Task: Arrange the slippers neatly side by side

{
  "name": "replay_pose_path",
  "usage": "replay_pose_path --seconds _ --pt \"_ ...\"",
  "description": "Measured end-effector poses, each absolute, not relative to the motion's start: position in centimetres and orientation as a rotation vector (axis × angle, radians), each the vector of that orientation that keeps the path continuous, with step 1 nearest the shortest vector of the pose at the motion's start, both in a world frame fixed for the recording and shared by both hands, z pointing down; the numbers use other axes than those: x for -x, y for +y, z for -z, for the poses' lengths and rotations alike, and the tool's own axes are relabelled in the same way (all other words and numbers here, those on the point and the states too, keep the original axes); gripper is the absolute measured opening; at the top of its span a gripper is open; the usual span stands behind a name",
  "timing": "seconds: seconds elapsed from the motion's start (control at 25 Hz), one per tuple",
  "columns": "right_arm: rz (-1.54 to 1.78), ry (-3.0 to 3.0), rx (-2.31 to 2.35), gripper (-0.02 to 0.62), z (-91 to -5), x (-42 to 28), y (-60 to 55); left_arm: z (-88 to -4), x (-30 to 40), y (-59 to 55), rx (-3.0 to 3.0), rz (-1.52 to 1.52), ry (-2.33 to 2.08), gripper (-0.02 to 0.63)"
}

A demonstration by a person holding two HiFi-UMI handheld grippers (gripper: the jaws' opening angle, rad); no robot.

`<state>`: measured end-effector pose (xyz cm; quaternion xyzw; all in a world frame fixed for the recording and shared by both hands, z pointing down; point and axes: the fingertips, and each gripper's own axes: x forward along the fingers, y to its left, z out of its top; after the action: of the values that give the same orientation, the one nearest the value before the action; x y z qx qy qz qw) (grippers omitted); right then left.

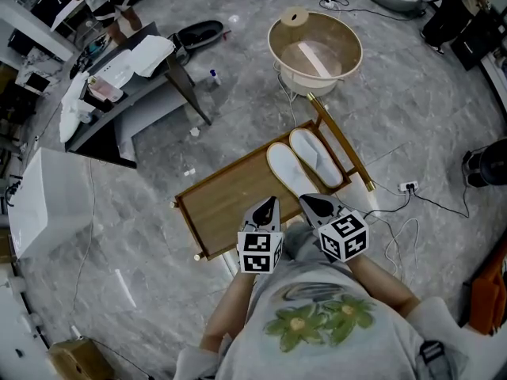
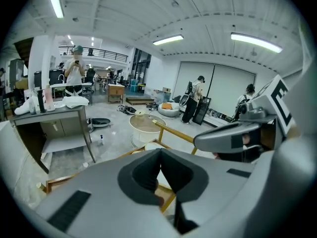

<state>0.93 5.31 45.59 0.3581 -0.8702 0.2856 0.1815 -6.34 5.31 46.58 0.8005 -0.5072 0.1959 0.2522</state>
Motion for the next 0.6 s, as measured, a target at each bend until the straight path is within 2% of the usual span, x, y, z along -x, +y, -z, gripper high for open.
replay_pose_path --seconds 0.6 --pt "-0.735 -2.481 -0.970 0.005 -44.2 -0.4 9.5 -45.8 6.5 9.2 -2.192 -0.510 -1.380 0.015"
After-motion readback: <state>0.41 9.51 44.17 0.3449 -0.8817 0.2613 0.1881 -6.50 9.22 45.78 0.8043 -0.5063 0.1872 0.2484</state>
